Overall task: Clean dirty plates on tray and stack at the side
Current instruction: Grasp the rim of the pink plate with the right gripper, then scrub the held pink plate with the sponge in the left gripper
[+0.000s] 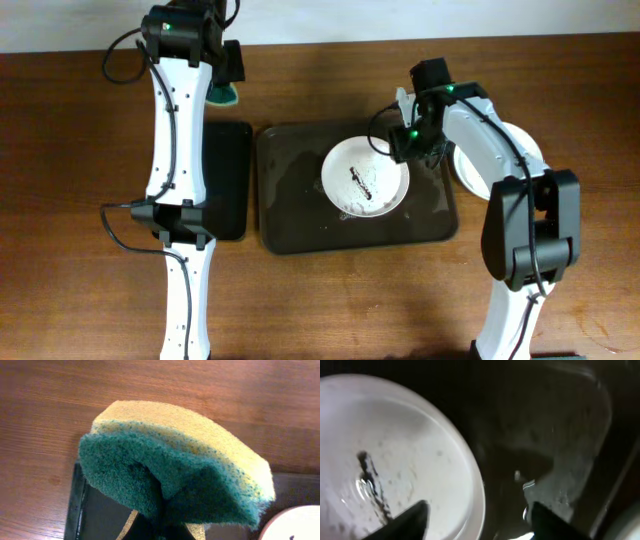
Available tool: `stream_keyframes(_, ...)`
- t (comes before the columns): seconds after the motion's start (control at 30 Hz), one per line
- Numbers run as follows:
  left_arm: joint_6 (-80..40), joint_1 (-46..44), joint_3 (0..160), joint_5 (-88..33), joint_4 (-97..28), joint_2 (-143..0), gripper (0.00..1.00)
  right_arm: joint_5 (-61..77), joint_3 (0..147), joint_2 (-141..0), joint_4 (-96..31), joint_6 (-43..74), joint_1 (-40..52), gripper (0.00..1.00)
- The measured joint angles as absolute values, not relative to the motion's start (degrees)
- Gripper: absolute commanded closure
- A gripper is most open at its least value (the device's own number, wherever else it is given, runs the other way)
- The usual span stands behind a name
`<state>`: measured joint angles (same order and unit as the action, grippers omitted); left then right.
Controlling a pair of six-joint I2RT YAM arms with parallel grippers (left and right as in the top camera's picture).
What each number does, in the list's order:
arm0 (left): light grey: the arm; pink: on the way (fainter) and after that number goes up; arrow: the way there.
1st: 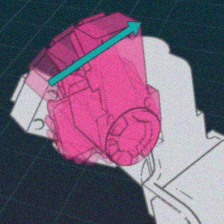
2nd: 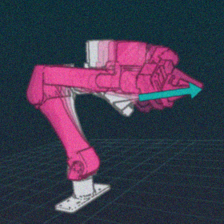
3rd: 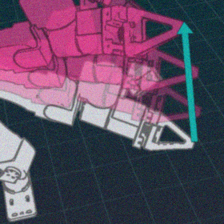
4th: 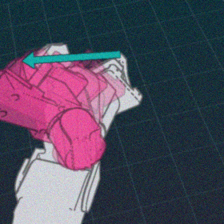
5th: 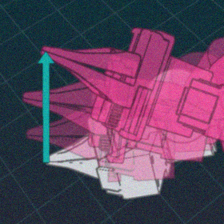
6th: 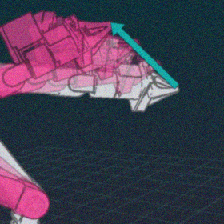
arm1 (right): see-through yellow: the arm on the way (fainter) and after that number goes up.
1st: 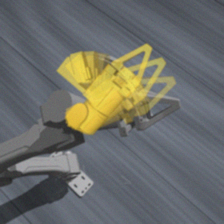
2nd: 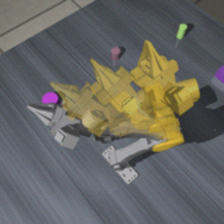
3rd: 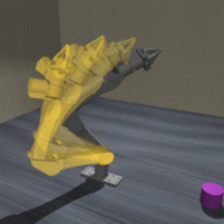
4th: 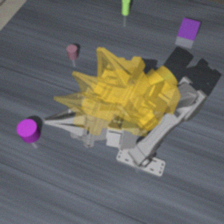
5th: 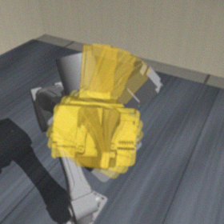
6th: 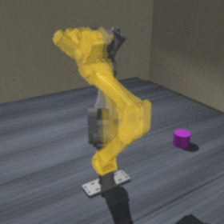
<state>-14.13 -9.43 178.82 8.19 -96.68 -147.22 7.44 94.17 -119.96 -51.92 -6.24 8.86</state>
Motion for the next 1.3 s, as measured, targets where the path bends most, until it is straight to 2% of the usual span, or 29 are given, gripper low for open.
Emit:
stream_keyframes(0.03, -14.13, -9.65, 178.71, 7.20, -96.71, -147.22, 1.00, 8.62, 94.17, -120.25, -51.07, -7.77, 8.82, 0.49)
stream_keyframes(0.07, -14.13, -9.93, 178.23, 6.33, -96.66, -147.22, 1.00, 10.20, 94.19, -121.30, -50.54, -9.19, 8.82, 0.60)
stream_keyframes(0.13, -14.13, -11.05, 176.07, 3.92, -96.71, -147.22, 1.00, 11.68, 94.19, -123.52, -50.48, -9.34, 8.80, 0.69)
stream_keyframes(0.17, -14.13, -11.53, 174.95, 2.72, -96.64, -147.22, 1.00, 12.08, 94.17, -124.60, -50.39, -8.86, 8.80, 0.80)
stream_keyframes(0.23, -14.13, -12.62, 172.20, 0.12, -96.68, -147.24, 1.00, 12.49, 94.17, -125.56, -50.11, -6.94, 8.75, 0.96)
stream_keyframes(0.33, -14.13, -13.89, 168.92, -1.17, -96.68, -147.22, 1.00, 13.28, 94.17, -125.75, -50.02, -2.02, 8.75, 0.96)
stream_keyframes(0.47, -14.13, -16.10, 165.69, -1.56, -96.66, -147.22, 1.00, 14.76, 94.39, -125.75, -56.45, 15.44, 8.67, 0.96)
stream_keyframes(0.57, -13.82, -18.11, 162.76, -1.56, -94.72, -147.24, 1.00, 15.79, 93.86, -125.75, -58.24, 18.98, 8.88, 0.96)
stream_keyframes(0.73, -7.79, -24.62, 153.25, -4.71, -87.07, -147.46, 1.00, 22.74, 89.41, -125.14, -49.87, 16.45, 8.64, 0.96)
stream_keyframes(0.97, -4.14, -27.90, 135.24, -7.14, -77.73, -147.65, 1.00, 26.09, 88.58, -125.19, -48.77, 14.52, 7.51, 0.96)
stream_keyframes(1.2, -7.18, -28.93, 128.88, -11.70, -73.82, -145.36, 1.00, 27.18, 87.70, -125.19, -47.88, 13.30, 6.59, 0.96)
stream_keyframes(1.3, -14.92, -30.20, 128.40, -14.50, -70.15, -145.36, 1.00, 27.31, 87.07, -124.77, -47.44, 13.21, 6.24, 0.96)
